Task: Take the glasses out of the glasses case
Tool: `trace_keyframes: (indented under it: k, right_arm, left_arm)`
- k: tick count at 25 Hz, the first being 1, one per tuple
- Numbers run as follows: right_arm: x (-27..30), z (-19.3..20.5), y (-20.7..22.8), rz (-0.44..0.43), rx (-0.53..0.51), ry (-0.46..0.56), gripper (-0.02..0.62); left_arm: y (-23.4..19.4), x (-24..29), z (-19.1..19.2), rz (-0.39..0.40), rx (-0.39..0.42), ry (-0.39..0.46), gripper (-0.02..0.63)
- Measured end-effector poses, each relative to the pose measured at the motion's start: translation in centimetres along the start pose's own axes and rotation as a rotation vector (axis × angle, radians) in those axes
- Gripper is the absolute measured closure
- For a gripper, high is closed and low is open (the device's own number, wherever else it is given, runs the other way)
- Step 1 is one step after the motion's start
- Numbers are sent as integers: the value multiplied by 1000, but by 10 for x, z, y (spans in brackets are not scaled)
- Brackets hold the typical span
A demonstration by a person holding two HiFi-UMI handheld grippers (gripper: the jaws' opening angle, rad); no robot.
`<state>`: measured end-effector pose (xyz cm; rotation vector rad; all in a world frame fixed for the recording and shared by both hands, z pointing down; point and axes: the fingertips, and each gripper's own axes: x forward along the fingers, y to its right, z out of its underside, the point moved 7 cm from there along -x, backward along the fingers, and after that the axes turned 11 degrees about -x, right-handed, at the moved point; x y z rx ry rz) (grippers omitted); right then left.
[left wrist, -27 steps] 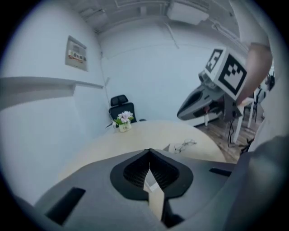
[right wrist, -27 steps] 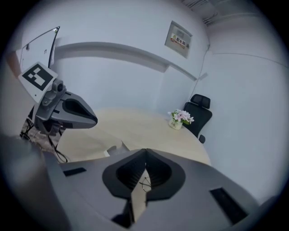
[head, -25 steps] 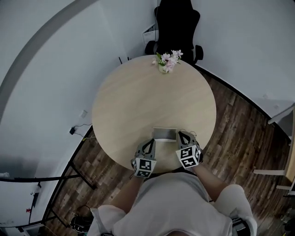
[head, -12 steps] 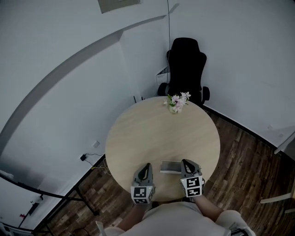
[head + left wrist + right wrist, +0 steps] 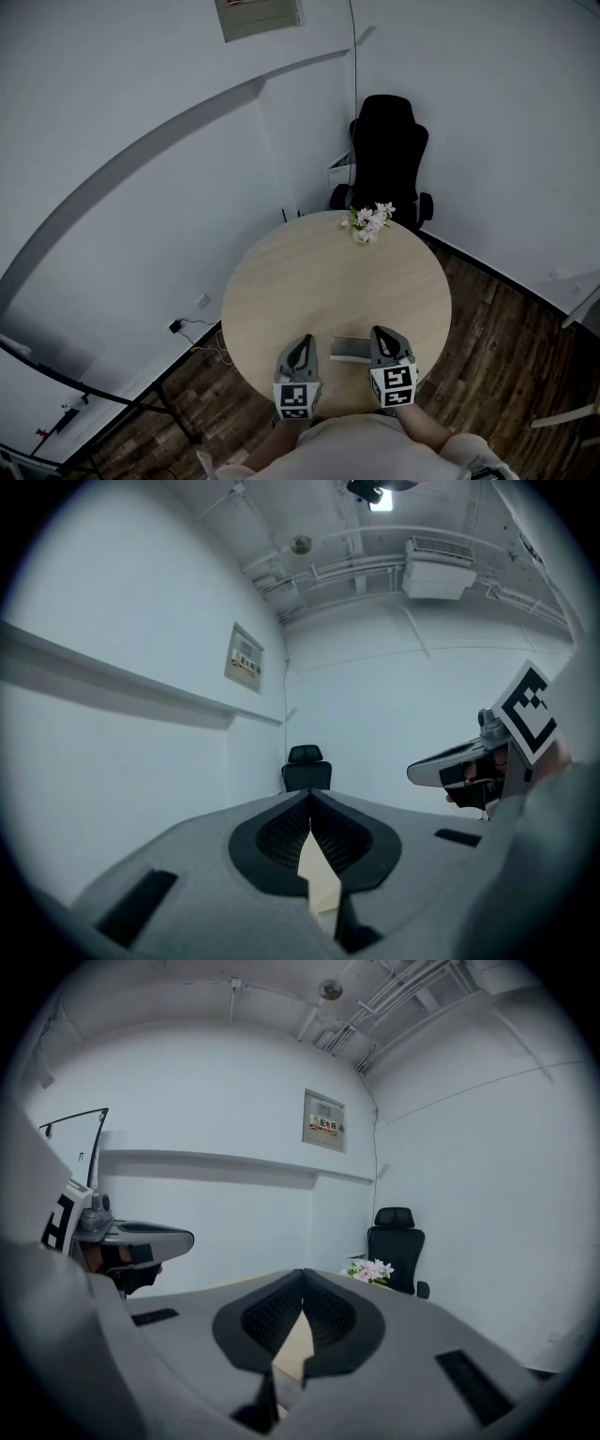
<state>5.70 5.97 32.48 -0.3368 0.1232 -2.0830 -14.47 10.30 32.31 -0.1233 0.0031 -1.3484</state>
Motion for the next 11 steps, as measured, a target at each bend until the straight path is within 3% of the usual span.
trace_keyframes:
  k: [11]
  right_arm:
    - [-8,-15,4,22,-33,40,582]
  left_arm:
    - [0,-7,-10,-16,-2,49,598]
